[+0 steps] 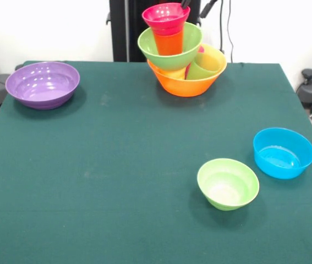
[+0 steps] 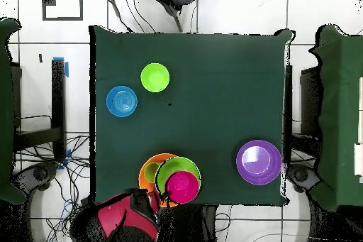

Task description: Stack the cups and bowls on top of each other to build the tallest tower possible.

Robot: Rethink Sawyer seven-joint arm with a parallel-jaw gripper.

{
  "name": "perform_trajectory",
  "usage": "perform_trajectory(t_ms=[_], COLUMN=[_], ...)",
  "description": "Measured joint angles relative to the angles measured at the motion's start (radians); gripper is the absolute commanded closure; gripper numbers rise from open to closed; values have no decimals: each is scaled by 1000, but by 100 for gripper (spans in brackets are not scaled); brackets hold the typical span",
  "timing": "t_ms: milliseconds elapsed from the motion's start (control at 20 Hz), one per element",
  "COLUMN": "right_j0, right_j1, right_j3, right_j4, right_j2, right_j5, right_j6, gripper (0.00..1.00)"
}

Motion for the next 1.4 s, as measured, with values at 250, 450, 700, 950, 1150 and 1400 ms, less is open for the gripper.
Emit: perform_trajectory(t_ms=[250,450,700,950,1150,1400], right_j0=[0,2,17,29,34,42], right_j1=[9,9,9,9,9,9], right_j3=[0,-1,-5,-11,-16,-23], right_j4=[0,0,0,0,0,0], right_j2=[-1,-6,-17,-23,-29,-35], right_j5=[0,0,0,0,0,0], right_j6=[0,0,0,0,0,0], gripper=[0,0,0,0,0,0])
